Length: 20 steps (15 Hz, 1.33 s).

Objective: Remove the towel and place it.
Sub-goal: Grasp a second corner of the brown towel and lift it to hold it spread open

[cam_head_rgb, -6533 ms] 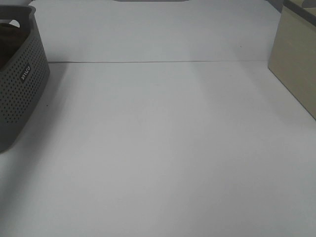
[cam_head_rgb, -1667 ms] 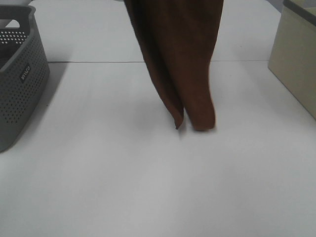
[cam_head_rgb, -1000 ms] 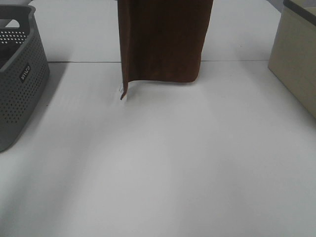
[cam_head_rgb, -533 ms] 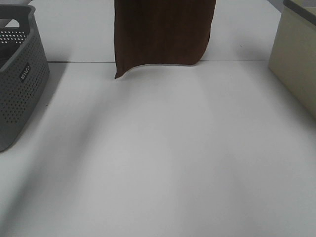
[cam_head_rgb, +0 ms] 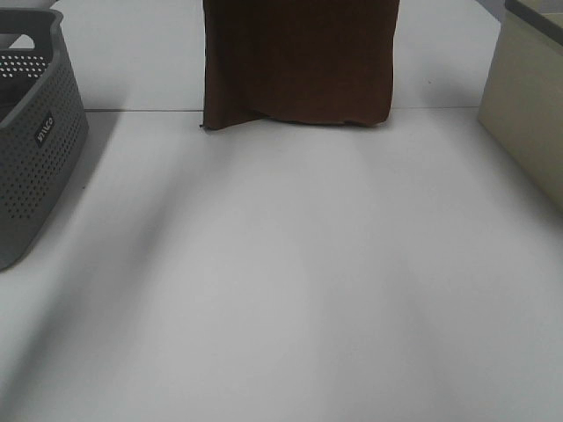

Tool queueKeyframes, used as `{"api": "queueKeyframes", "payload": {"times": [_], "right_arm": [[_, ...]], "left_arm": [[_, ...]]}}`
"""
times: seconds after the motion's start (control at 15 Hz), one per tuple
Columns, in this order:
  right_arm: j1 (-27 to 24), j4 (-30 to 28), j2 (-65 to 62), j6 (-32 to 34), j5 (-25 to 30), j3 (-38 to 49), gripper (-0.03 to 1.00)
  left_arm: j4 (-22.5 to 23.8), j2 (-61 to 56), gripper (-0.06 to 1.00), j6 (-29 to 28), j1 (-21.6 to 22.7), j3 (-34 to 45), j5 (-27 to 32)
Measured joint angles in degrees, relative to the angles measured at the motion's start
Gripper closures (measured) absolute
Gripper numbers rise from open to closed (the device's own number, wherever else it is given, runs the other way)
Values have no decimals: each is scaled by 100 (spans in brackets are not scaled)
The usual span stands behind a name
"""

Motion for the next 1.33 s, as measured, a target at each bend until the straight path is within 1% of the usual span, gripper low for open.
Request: {"api": "queueKeyframes", "payload": {"times": [0.07,0.13,0.27,0.33,0.47,0.53,0.6,0.67,0.73,0.8,0.93,1.0,1.07,1.13,1.2,1.27,1.33], "right_arm": [[0,0,0,0,11,0,96],[0,0,0,0,29,0,96],[0,0,0,0,155,0,96],[0,0,-6,17,258,0,96],[0,0,-6,166,590,0,96],[0,-40,-6,304,802,0,96],[-6,-155,-11,458,1043,0,96],[-52,-647,-29,1014,1679,0,96],[-69,-945,-46,1421,2086,0,96],[-80,-1140,-69,1644,2349,0,96],[-92,-1736,-235,2395,3421,0,96],[-92,-1799,-378,2624,3976,0,96],[-92,-1765,-527,2819,4446,0,96],[-86,-1593,-676,2979,4876,0,96],[-80,-1387,-825,3088,5323,0,96],[-80,-1243,-922,3174,5684,0,96],[-80,-1186,-1014,3214,5873,0,96]], "left_arm": [[0,0,94,-6,0,0,40],[0,6,94,-132,0,0,57],[6,6,94,-504,0,0,138],[74,-11,94,-802,0,0,401],[160,-34,94,-1501,-34,0,1346],[160,-34,94,-1748,-86,0,1937],[149,-40,94,-1839,-178,0,2429],[40,-103,94,-1713,-395,0,3547],[-80,-172,94,-1455,-516,0,4188],[-172,-223,94,-1278,-579,0,4572],[-768,-476,94,-561,-745,0,6108],[-1049,-636,94,-304,-773,0,6944],[-1215,-814,94,-201,-773,0,7620],[-1289,-991,94,-183,-773,0,8205],[-1324,-1180,94,-183,-785,0,8617],[-1341,-1335,94,-218,-791,11,8783],[-1387,-1495,94,-235,-791,57,8835]]}}
